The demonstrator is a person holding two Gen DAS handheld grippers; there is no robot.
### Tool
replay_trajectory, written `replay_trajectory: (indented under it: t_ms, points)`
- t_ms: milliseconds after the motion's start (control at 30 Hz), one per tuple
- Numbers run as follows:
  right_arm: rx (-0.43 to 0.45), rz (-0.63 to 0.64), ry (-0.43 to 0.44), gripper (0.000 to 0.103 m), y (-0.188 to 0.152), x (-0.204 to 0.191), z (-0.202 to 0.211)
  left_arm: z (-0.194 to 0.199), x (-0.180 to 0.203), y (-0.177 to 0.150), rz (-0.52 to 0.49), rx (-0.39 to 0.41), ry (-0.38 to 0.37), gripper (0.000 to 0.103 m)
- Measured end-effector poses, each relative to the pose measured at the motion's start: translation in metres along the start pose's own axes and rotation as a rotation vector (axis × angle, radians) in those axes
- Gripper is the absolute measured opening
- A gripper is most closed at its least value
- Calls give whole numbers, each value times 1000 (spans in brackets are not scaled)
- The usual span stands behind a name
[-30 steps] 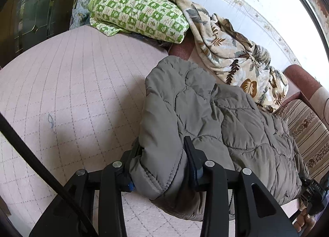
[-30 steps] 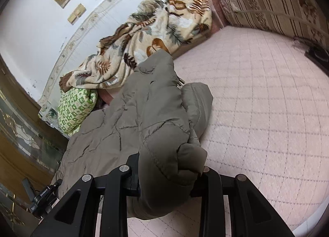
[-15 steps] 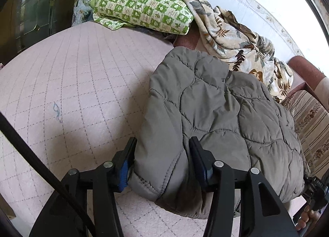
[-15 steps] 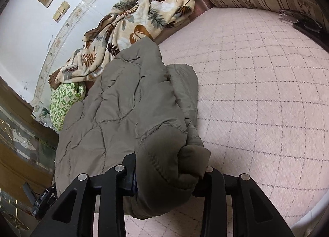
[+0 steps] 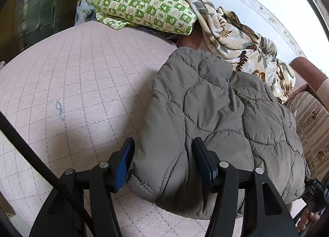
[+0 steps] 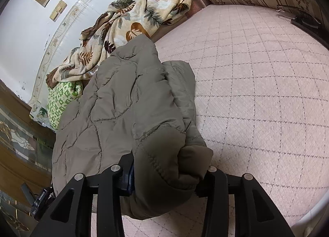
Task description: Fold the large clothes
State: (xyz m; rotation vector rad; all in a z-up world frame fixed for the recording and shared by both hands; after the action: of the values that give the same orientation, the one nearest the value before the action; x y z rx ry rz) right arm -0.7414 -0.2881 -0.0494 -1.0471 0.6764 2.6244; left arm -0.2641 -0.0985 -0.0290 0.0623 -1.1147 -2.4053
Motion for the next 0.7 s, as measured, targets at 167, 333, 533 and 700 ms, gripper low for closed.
replay_trajectory:
  t_ms: [167,333,533,700]
  points:
    - [-7,-8,-1,50,0,2,1,1,-2,0,15,-1,-8,60]
    - [-14,-15,2,54,0,1,3,2,-7,0,40,1,-18,64]
    - [-20,-18,6,58,-1,1,8,4,-13,1,68,6,-31,65]
    - [-28,-24,12,59,-1,0,12,6,-17,2,93,10,-42,66]
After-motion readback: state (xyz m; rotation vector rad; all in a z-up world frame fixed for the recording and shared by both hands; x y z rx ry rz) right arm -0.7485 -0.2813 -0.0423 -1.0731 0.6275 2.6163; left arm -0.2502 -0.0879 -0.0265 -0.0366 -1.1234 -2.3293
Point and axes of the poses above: each gripper's, at about its wrist camera, not at the fingertips, and z roughly against the way its jaws point, x to its right, y to its top, the point moved 9 cm from there along -z, roughly the way its jaws point, and after that the axes turned 14 degrees about -z, right-handed, at the moved point
